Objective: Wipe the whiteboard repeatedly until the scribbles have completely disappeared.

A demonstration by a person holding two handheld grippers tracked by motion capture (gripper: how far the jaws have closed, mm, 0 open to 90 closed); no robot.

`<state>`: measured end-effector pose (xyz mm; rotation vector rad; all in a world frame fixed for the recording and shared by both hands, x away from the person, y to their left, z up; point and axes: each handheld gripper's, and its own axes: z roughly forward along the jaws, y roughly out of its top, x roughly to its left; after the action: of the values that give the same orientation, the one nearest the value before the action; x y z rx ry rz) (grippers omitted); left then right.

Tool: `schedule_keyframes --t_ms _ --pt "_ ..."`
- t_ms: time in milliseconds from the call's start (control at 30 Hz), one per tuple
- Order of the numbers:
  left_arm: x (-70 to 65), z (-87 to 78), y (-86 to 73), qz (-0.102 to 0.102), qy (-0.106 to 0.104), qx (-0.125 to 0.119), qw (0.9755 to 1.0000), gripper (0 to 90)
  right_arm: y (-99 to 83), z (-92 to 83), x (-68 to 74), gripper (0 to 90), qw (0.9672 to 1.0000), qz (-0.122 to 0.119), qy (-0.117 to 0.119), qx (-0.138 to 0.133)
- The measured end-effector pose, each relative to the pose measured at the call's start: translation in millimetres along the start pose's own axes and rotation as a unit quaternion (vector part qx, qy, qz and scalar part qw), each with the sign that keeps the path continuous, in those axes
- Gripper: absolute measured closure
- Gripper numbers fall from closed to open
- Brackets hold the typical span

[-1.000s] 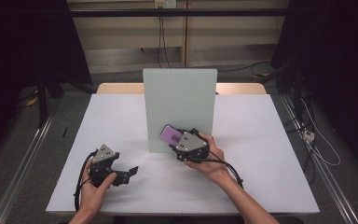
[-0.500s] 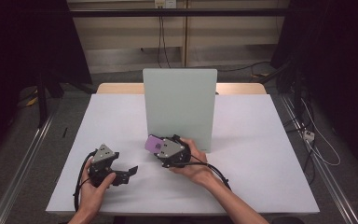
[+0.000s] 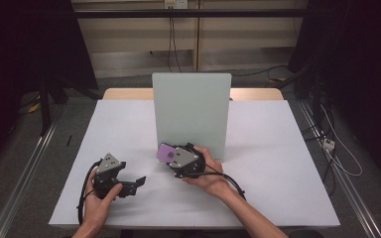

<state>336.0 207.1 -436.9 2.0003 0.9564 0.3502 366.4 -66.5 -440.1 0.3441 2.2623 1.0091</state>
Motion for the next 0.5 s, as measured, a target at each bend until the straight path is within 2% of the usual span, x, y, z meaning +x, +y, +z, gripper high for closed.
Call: schedule_keyframes --t_ms 167,233,400,433,500 --pt "-0.6 -2.8 0.4 -0.001 0.002 -0.008 1.0 6.9 -20.7 -25.8 -13.4 42.2 0.9995 0.009 -0.032 -0.003" --pt "-0.1 -2.9 0.3 -0.002 0.002 -0.008 1.0 6.9 -33.5 -39.2 -21.0 42.2 0.9988 0.027 -0.04 -0.008" --pt "-1.5 -4.0 1.7 -0.005 0.003 -0.02 0.9998 7.1 -51.3 -64.8 -36.4 42.1 0.9957 0.05 -0.076 -0.018" --pt "-1.8 -4.5 2.1 -0.001 0.001 -0.019 0.9998 7.1 -52.8 -68.9 -40.0 42.1 0.9949 0.054 -0.083 -0.021" --pt "-2.3 -5.0 2.0 0.002 0.002 -0.019 0.9998 7.1 -55.1 -76.7 -47.9 42.2 0.9934 0.054 -0.098 -0.028"
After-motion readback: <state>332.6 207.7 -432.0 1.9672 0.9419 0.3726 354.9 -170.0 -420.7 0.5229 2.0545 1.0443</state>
